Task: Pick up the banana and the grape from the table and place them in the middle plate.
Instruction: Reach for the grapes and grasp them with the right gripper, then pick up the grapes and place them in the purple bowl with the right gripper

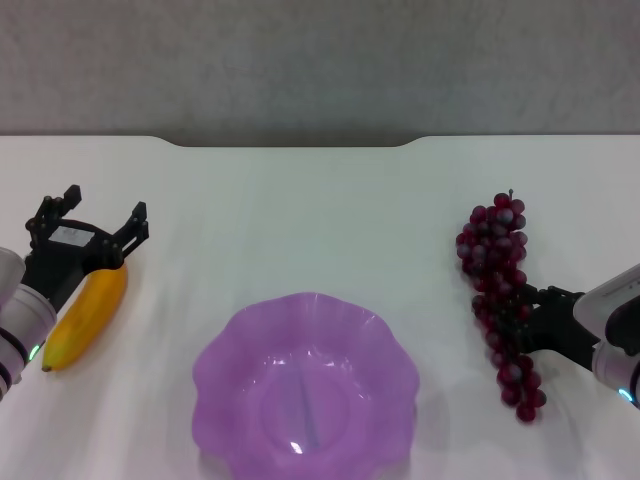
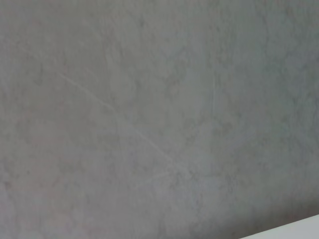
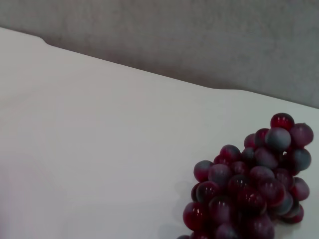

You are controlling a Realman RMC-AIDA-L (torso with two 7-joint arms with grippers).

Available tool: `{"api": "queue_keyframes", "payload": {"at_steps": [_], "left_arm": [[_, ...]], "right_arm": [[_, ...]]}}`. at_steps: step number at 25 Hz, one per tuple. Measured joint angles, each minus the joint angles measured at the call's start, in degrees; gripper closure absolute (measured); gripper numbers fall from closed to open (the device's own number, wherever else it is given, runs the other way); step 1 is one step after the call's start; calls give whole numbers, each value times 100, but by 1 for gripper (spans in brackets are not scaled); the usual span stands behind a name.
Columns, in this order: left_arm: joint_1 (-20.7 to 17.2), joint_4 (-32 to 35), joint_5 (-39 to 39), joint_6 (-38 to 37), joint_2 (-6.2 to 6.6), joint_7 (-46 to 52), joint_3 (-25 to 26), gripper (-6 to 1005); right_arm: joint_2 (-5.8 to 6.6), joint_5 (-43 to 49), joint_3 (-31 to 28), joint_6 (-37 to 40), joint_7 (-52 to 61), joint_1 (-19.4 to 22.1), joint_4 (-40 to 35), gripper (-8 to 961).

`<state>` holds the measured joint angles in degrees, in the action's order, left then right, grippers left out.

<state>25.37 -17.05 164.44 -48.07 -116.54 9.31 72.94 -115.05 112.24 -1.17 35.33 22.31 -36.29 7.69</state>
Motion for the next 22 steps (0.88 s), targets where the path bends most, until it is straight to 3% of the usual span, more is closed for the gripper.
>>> {"api": "queue_keyframes", "payload": {"at_steps": [22], "left_arm": [[12, 0, 0, 0, 0, -11, -9, 95]], "right_arm": [[-8, -5, 29, -148, -81, -19, -64, 505]]}}
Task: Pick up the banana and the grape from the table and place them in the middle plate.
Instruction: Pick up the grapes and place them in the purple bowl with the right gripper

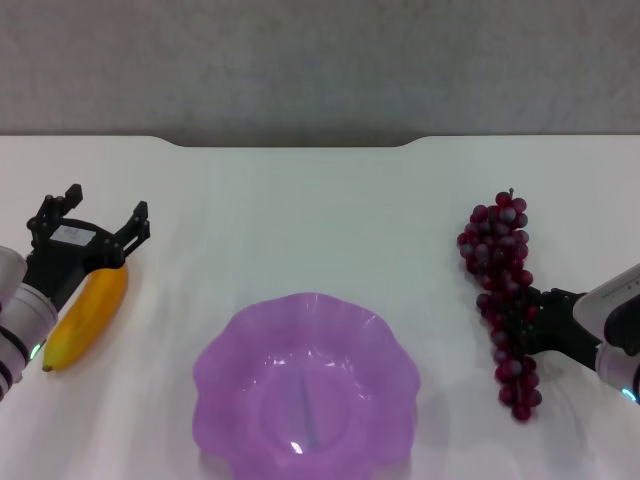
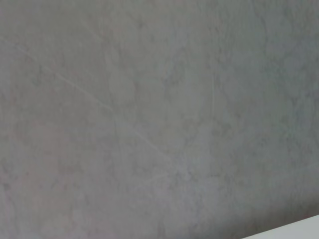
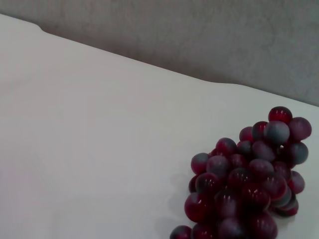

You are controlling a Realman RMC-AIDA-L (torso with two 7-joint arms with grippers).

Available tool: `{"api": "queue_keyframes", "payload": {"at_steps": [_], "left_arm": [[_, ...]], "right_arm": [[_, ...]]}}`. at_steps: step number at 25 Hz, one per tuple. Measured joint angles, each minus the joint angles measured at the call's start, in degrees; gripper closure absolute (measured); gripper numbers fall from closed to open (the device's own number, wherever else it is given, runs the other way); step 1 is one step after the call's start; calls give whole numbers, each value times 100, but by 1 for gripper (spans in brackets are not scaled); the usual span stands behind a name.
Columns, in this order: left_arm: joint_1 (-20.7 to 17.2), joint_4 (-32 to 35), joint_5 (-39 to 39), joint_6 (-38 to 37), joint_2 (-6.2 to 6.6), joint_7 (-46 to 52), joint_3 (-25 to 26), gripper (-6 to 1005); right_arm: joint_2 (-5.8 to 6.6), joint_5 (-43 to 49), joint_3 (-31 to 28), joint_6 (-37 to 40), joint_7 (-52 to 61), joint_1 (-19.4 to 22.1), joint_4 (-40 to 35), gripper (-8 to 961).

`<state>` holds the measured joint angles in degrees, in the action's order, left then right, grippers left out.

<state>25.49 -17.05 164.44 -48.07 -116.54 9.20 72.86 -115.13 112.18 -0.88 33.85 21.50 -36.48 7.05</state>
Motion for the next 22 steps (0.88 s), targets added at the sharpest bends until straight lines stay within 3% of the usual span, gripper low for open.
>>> {"api": "queue_keyframes", "payload": {"at_steps": [12, 22], "left_arm": [[0, 0, 0, -2, 0, 10, 0, 96], [0, 0, 0, -7, 0, 11, 0, 96]], "right_arm": [[4, 6, -8, -10, -23, 0, -6, 591], [6, 5, -9, -11, -41, 0, -46, 603]]}}
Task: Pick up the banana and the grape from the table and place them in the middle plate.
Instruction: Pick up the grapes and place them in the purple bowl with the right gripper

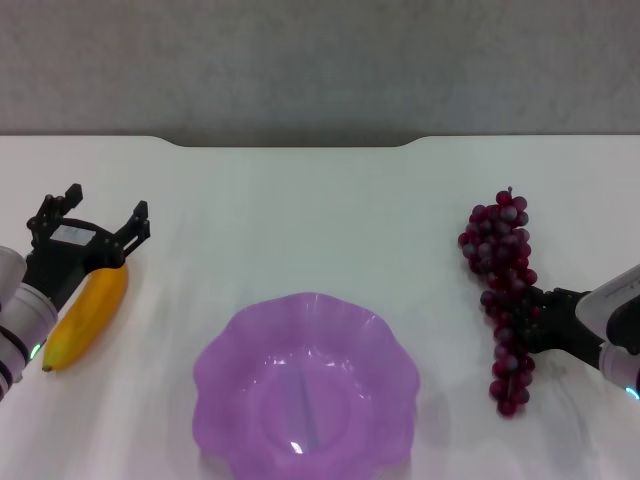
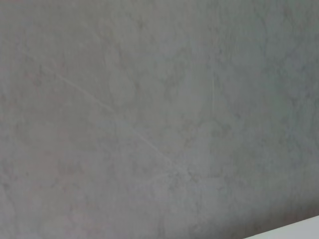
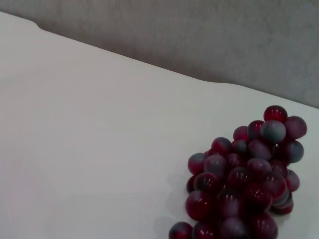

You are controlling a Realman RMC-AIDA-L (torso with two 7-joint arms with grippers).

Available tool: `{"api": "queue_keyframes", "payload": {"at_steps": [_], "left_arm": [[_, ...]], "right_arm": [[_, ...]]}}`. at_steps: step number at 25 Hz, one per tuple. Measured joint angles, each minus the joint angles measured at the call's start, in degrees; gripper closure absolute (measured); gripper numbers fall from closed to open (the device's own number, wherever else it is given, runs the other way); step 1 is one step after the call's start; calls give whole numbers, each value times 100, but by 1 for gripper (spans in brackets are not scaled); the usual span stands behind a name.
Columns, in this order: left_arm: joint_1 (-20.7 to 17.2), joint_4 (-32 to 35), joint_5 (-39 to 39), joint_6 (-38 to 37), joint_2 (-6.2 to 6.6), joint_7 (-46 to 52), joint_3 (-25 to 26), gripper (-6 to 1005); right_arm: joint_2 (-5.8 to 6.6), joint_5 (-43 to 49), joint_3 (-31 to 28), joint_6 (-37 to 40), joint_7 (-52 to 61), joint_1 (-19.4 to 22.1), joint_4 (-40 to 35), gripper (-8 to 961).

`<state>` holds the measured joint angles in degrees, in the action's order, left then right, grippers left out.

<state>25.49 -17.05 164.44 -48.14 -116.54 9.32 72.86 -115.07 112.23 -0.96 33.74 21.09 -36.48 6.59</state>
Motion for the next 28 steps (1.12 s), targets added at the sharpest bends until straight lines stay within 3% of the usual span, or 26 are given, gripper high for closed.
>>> {"api": "queue_keyframes", "payload": {"at_steps": [12, 28], "left_arm": [[0, 0, 0, 7, 0, -10, 0, 96], [-3, 0, 0, 7, 0, -19, 0, 95]], "right_arm": [[-3, -52, -53, 142, 0, -58, -1, 612], [11, -53, -62, 495, 67, -117, -44, 704]]}}
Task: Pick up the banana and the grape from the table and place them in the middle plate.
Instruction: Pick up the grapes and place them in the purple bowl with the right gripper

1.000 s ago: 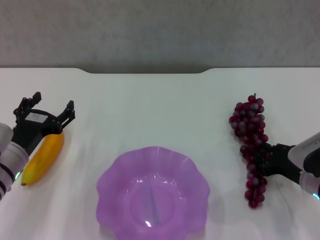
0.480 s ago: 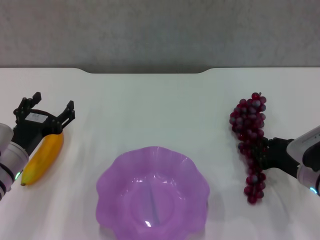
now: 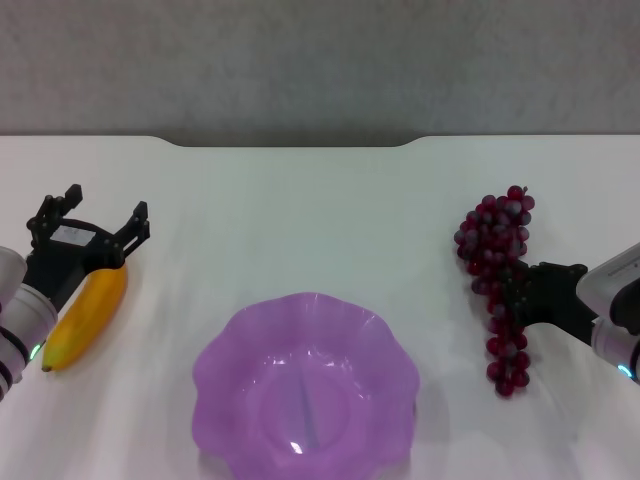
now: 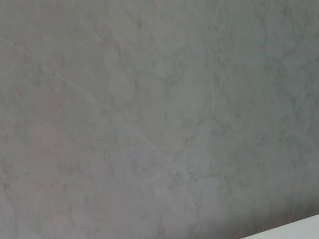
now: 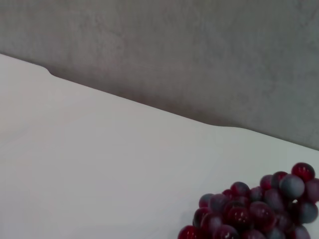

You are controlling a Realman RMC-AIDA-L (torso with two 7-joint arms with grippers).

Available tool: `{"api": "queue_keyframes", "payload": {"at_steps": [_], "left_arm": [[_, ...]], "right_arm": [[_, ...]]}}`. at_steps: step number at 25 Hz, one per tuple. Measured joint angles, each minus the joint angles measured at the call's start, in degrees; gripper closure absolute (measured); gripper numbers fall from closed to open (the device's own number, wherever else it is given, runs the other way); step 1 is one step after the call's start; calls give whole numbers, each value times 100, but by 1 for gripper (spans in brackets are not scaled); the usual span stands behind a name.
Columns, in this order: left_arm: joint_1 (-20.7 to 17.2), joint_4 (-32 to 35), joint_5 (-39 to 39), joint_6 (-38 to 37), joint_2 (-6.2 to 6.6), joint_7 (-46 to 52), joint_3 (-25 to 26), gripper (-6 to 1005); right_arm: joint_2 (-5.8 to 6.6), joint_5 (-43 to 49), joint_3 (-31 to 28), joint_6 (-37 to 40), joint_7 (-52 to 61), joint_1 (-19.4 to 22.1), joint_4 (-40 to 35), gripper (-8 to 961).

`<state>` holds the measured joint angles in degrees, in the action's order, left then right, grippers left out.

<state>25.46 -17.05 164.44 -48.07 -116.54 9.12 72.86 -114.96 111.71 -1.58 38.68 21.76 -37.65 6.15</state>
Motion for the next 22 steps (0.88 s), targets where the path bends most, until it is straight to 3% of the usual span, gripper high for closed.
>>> {"api": "queue_keyframes", "payload": {"at_steps": [8, 22], "left_arm": [[3, 0, 0, 0, 0, 4, 0, 96], [-22, 0, 0, -2, 0, -5, 0, 95]], "right_arm": [[-9, 0, 0, 4, 3, 27, -45, 761], [-6, 0, 0, 176, 4, 30, -35, 765]]}}
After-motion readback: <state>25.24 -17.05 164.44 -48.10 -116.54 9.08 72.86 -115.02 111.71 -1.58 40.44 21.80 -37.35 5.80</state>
